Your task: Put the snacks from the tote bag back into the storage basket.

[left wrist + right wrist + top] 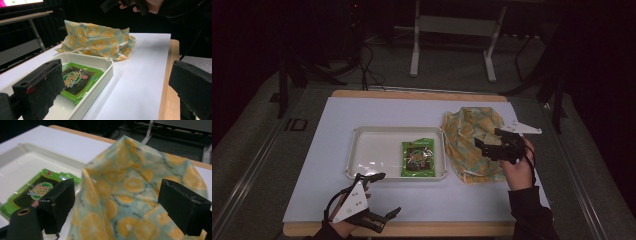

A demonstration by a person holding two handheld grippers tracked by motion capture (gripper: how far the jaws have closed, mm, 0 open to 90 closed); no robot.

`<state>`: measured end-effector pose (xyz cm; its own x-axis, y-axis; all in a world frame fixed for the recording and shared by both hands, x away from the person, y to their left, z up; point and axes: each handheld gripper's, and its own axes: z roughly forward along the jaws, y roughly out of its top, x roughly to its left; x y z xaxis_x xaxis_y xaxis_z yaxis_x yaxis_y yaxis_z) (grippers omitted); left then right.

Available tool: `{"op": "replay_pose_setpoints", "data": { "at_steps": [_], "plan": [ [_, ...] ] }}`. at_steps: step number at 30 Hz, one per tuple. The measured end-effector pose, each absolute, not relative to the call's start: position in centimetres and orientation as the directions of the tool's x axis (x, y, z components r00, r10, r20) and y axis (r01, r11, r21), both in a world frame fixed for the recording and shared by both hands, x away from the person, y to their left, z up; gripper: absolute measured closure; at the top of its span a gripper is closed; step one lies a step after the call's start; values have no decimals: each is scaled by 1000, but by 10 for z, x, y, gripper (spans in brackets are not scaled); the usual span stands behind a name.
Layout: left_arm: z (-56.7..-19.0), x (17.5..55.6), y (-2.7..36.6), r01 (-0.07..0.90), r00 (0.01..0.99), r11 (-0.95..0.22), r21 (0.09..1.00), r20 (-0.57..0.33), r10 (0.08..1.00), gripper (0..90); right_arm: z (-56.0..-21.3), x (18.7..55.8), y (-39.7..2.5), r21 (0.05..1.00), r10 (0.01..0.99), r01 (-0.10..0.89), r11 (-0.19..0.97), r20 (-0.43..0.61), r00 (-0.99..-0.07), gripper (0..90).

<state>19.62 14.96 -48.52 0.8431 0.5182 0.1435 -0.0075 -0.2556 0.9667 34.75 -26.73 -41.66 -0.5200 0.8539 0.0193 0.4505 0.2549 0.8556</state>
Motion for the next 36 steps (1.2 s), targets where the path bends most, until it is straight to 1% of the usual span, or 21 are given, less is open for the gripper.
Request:
{"op": "replay_pose_setpoints", "data": {
  "at_steps": [7, 14, 20, 29, 36],
  "plan": [
    [-485, 196, 149, -7, 843, -257, 966, 144, 519, 4, -428, 339, -282, 855, 875, 454, 251, -1, -483, 139],
    [-485, 196, 150, -7, 843, -258, 966, 145, 518, 4, -442, 325, -297, 868, 889, 427, 253, -34, -457, 139],
    [-485, 195, 149, -6, 844, -262, 965, 145, 516, 4, -447, 311, -308, 877, 902, 410, 251, -59, -427, 139],
    [-485, 195, 149, -6, 845, -263, 965, 146, 515, 4, -451, 296, -320, 890, 916, 393, 233, -66, -395, 139],
    [-486, 195, 150, -4, 845, -264, 965, 144, 515, 4, -456, 289, -328, 896, 924, 392, 207, -47, -380, 138]
  ]
}}
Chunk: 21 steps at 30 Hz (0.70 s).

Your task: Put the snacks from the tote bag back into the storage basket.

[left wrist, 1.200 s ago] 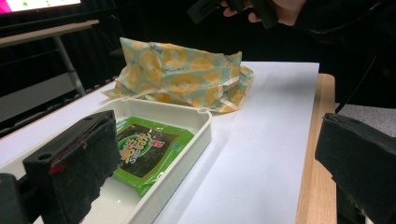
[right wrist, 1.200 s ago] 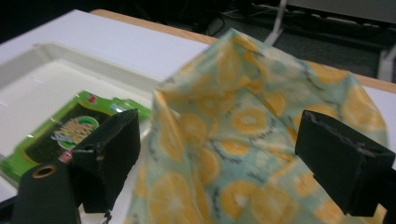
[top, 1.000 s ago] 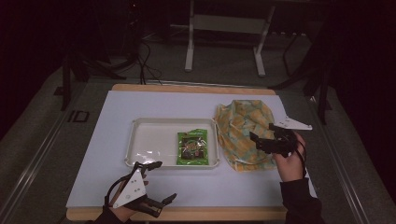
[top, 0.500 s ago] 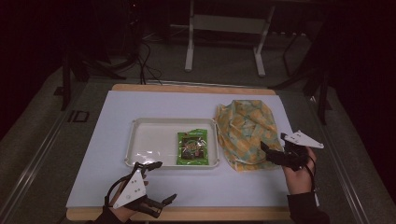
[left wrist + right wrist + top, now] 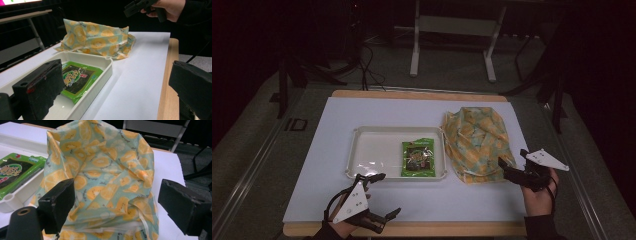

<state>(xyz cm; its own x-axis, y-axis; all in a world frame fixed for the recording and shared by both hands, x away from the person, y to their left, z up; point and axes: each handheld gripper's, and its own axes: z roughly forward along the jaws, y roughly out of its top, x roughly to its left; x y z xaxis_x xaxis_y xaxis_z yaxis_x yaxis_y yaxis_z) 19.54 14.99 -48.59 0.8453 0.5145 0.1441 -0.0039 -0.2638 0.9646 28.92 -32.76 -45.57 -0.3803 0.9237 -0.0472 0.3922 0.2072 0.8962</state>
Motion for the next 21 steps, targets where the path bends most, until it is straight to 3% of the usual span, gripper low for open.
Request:
{"op": "replay_pose_setpoints", "data": {
  "at_steps": [14, 21],
  "plan": [
    [-486, 195, 149, 0, 846, -264, 964, 141, 514, 4, -468, 271, -334, 913, 943, 337, 230, -123, -309, 108],
    [-486, 195, 150, -1, 848, -262, 965, 140, 512, 4, -470, 272, -337, 915, 944, 343, 215, -105, -311, 135]
  ]
}}
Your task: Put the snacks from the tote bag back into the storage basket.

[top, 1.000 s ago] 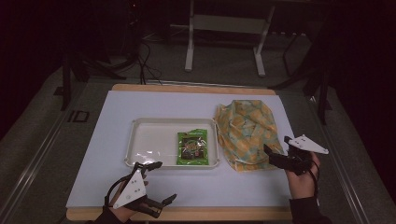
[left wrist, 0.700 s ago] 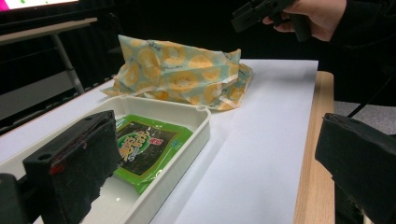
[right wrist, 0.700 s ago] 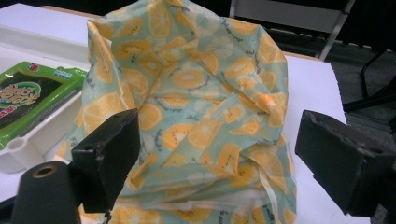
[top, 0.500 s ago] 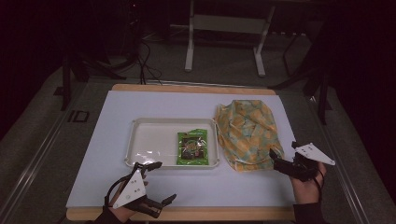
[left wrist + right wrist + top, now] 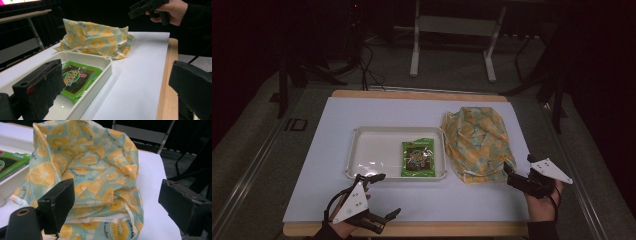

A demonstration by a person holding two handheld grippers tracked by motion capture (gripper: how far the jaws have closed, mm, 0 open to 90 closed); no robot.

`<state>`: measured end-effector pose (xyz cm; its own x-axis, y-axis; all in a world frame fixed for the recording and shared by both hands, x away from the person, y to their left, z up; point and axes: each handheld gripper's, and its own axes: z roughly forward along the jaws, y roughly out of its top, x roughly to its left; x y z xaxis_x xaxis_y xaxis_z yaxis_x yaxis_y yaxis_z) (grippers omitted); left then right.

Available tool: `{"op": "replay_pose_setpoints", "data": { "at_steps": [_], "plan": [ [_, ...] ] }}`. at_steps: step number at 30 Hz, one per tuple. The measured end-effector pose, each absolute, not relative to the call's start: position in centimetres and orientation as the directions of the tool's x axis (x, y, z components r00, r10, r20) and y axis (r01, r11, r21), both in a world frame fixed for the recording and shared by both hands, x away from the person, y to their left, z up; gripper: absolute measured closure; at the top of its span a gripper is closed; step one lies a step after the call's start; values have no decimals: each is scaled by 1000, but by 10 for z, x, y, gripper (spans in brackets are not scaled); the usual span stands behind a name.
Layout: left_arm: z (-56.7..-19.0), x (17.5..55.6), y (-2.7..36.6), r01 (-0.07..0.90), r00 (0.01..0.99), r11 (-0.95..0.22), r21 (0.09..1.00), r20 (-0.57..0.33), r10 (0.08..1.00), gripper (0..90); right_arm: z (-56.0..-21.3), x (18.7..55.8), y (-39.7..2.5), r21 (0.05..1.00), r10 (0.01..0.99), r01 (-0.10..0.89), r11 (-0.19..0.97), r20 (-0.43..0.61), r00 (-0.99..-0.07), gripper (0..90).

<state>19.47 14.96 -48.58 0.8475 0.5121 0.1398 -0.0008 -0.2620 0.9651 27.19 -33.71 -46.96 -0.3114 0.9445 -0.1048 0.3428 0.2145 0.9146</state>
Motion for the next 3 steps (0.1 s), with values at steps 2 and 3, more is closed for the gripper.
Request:
{"op": "replay_pose_setpoints", "data": {
  "at_steps": [2, 3],
  "plan": [
    [-486, 194, 149, -2, 847, -263, 965, 141, 512, 4, -470, 272, -336, 915, 941, 337, 223, -112, -319, 135],
    [-486, 194, 149, -2, 847, -264, 964, 142, 512, 3, -470, 272, -335, 915, 941, 334, 228, -118, -319, 134]
  ]
}}
